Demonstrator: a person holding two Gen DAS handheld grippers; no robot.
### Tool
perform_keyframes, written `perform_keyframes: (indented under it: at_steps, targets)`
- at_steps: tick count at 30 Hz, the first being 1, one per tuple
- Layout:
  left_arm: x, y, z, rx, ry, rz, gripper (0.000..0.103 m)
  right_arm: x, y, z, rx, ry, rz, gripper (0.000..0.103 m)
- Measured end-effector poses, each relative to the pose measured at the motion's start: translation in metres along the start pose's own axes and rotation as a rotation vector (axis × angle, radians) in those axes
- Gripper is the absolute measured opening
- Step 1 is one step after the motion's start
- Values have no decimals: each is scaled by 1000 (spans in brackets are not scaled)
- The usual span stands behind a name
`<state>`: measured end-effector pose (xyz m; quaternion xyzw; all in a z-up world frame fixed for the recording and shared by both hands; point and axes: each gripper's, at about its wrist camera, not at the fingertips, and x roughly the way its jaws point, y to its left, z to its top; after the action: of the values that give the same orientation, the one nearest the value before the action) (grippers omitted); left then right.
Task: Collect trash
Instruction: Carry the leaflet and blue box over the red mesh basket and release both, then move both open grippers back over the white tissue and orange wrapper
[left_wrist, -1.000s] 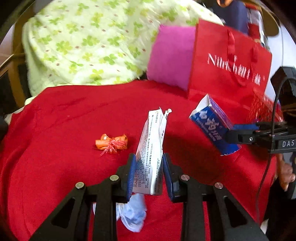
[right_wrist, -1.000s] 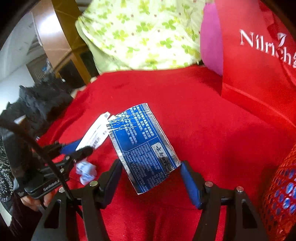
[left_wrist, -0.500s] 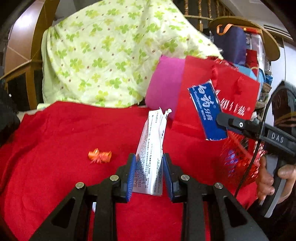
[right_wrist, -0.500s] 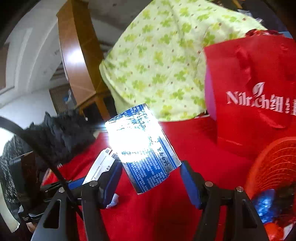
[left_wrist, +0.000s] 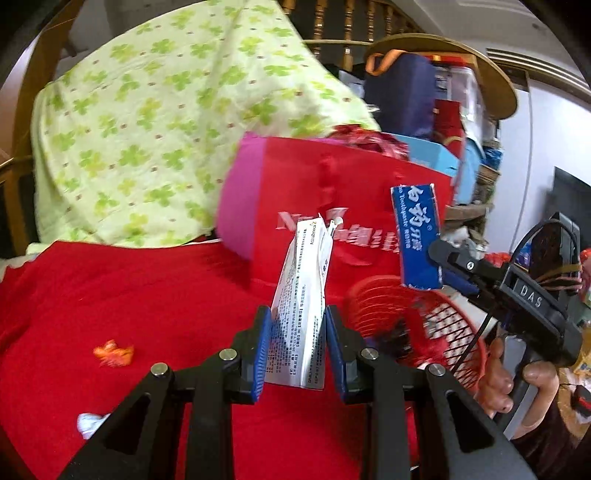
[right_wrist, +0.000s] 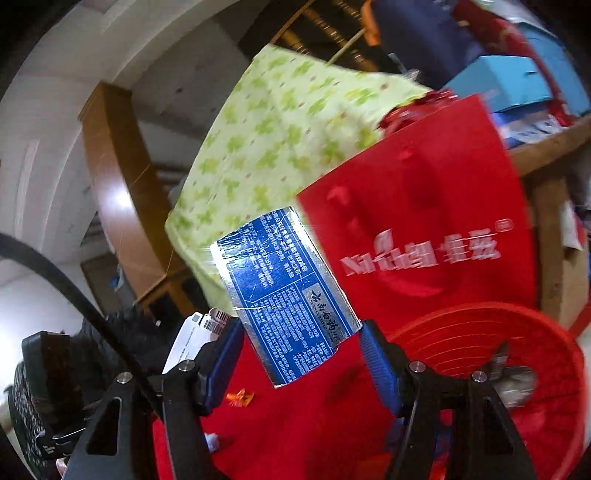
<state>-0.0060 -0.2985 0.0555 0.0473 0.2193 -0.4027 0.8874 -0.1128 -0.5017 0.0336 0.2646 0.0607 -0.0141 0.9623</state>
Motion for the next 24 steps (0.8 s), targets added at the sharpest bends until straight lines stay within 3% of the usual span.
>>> perform_keyframes:
  at_steps: [10, 12, 13, 14, 18, 24]
  targets:
    - [44, -72, 2, 27, 58, -97, 32, -43, -69, 5, 96, -5, -96, 70]
    - [54, -82, -1, 35, 78, -97, 42, -45, -79, 3, 130, 16, -100, 71]
    - [59, -85, -4, 36, 93, -93, 59, -45, -83, 2, 145, 30, -101, 71]
    - [62, -85, -6, 33, 96, -84, 68, -42, -86, 3, 153, 43, -103, 74]
    - [63, -81, -17, 40, 113, -60, 68, -36, -85, 1, 169, 78, -91, 76]
    - [45, -50, -22, -1, 103, -14, 68, -31, -63, 2, 120, 34, -66, 76]
